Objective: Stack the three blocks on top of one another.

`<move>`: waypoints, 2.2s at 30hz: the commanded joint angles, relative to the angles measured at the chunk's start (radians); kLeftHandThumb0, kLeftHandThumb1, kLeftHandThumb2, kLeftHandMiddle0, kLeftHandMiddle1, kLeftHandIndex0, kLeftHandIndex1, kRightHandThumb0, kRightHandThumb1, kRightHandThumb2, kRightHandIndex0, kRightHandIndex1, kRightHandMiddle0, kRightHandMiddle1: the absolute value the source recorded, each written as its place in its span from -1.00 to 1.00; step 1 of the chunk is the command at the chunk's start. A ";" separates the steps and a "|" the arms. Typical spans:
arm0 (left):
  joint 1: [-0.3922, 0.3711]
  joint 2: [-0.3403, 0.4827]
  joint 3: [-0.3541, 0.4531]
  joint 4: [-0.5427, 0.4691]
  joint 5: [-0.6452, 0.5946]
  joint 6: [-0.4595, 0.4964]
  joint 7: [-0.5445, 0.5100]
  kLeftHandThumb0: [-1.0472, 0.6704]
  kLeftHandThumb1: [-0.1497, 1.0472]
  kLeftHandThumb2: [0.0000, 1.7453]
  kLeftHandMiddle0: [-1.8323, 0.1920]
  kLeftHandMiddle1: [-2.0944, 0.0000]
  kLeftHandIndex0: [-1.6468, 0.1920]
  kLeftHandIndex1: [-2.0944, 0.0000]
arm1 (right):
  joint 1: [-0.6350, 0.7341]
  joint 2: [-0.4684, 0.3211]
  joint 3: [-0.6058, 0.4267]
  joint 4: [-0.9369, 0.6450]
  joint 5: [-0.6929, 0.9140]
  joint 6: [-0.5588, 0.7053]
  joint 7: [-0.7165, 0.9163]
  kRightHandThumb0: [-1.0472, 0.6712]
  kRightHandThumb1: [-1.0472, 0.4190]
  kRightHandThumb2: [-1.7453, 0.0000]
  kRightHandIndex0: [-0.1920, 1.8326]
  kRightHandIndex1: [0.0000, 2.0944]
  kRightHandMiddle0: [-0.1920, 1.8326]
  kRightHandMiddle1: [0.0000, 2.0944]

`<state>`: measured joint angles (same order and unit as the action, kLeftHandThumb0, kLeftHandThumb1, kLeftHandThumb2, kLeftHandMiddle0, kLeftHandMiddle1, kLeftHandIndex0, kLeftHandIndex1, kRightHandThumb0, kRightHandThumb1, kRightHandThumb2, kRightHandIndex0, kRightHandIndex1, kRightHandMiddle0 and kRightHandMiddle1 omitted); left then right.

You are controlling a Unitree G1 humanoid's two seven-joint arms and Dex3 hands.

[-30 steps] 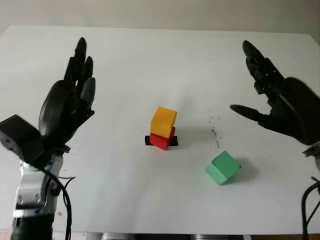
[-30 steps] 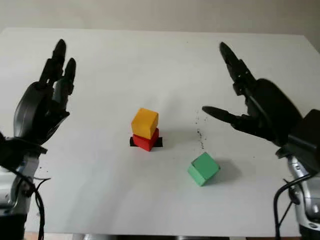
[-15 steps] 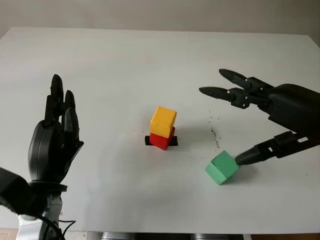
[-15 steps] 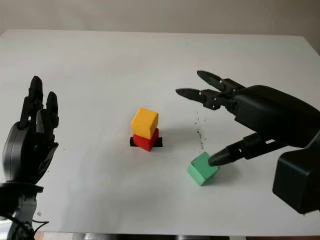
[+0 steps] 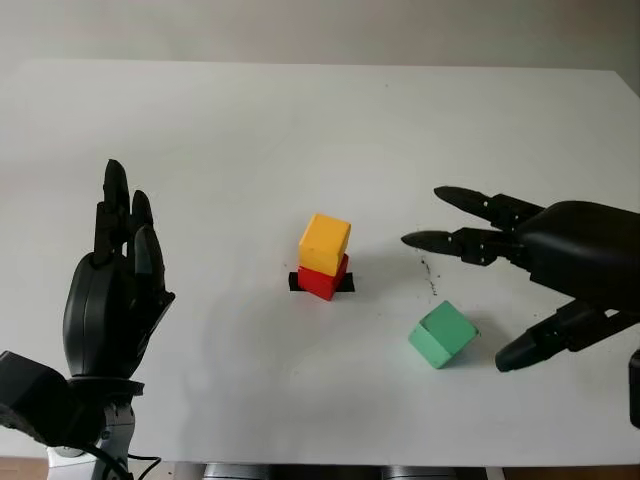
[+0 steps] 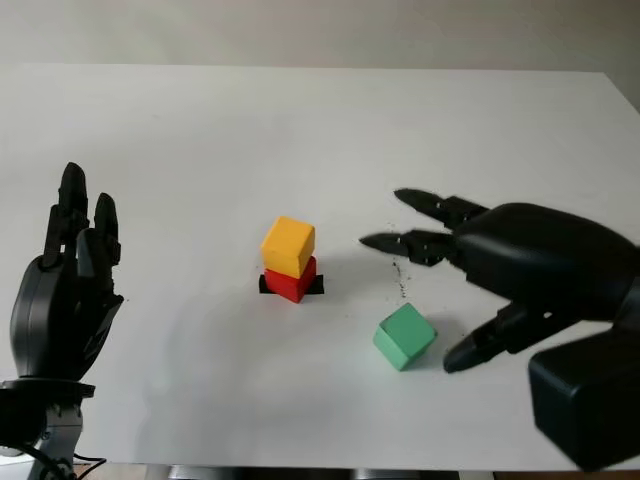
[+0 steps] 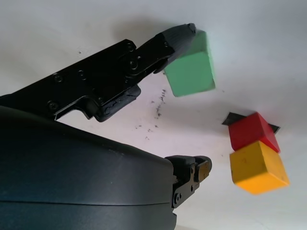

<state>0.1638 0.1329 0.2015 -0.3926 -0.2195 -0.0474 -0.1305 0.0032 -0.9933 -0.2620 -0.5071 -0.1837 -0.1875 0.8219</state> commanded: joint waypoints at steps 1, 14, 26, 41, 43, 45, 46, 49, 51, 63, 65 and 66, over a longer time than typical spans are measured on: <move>0.013 -0.001 -0.007 -0.021 0.005 -0.002 -0.002 -0.55 1.00 -0.22 1.00 1.00 1.00 1.00 | 0.023 0.020 0.020 0.016 -0.035 -0.045 -0.036 -0.45 -0.63 0.94 -0.90 -0.94 -0.54 -0.94; -0.005 0.008 0.015 -0.006 -0.023 0.007 -0.009 -0.55 1.00 -0.25 1.00 1.00 1.00 1.00 | 0.023 0.097 0.152 0.081 -0.210 -0.125 -0.178 -0.41 -0.68 0.94 -0.84 -0.93 -0.46 -0.92; 0.000 0.011 0.011 -0.011 -0.010 0.006 -0.013 -0.52 1.00 -0.23 1.00 1.00 1.00 1.00 | 0.024 0.125 0.186 0.185 -0.334 -0.249 -0.333 -0.33 -0.69 0.93 -0.82 -0.94 -0.37 -0.89; 0.022 0.006 0.004 -0.049 0.028 0.022 0.010 -0.51 1.00 -0.28 1.00 1.00 1.00 1.00 | 0.014 0.124 0.181 0.213 -0.308 -0.280 -0.356 -0.14 -0.76 0.94 -0.67 -0.94 -0.48 0.13; 0.020 0.006 0.003 -0.045 0.030 0.020 0.009 -0.51 1.00 -0.29 1.00 1.00 1.00 1.00 | 0.012 0.127 0.182 0.221 -0.291 -0.285 -0.354 -0.12 -0.77 0.94 -0.65 -0.94 -0.50 0.22; 0.016 0.010 0.003 -0.031 0.030 0.013 0.002 -0.51 1.00 -0.27 1.00 1.00 1.00 1.00 | 0.011 0.128 0.181 0.226 -0.269 -0.284 -0.348 -0.11 -0.79 0.93 -0.65 -0.94 -0.52 0.26; 0.015 0.010 0.003 -0.026 0.029 0.010 0.000 -0.51 1.00 -0.27 1.00 1.00 1.00 1.00 | 0.011 0.129 0.181 0.229 -0.260 -0.284 -0.347 -0.11 -0.79 0.93 -0.65 -0.94 -0.53 0.28; 0.010 0.006 -0.001 -0.016 0.036 0.009 0.004 -0.51 1.00 -0.27 1.00 1.00 1.00 1.00 | 0.009 0.127 0.177 0.236 -0.244 -0.288 -0.349 -0.11 -0.80 0.93 -0.65 -0.94 -0.54 0.30; 0.008 0.004 -0.005 -0.011 0.041 0.009 0.007 -0.52 1.00 -0.28 1.00 1.00 1.00 1.00 | 0.009 0.128 0.175 0.245 -0.223 -0.280 -0.345 -0.10 -0.81 0.93 -0.65 -0.94 -0.56 0.31; -0.012 -0.006 -0.016 0.045 0.046 -0.035 0.006 -0.49 1.00 -0.32 1.00 1.00 1.00 1.00 | -0.072 0.131 0.163 0.296 -0.049 -0.182 -0.276 -0.13 -0.83 0.93 -0.65 -0.95 -0.65 0.40; -0.012 -0.005 -0.018 0.046 0.051 -0.036 0.007 -0.49 1.00 -0.32 1.00 1.00 1.00 1.00 | -0.103 0.131 0.158 0.301 0.002 -0.140 -0.250 -0.12 -0.85 0.93 -0.65 -0.95 -0.67 0.39; -0.012 -0.005 -0.018 0.046 0.052 -0.035 0.009 -0.49 1.00 -0.32 1.00 1.00 1.00 1.00 | -0.123 0.132 0.158 0.306 0.024 -0.119 -0.238 -0.11 -0.85 0.93 -0.65 -0.95 -0.66 0.38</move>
<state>0.1541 0.1328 0.1876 -0.3493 -0.1726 -0.0731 -0.1240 -0.0917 -0.8629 -0.0881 -0.2028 -0.1829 -0.3239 0.5760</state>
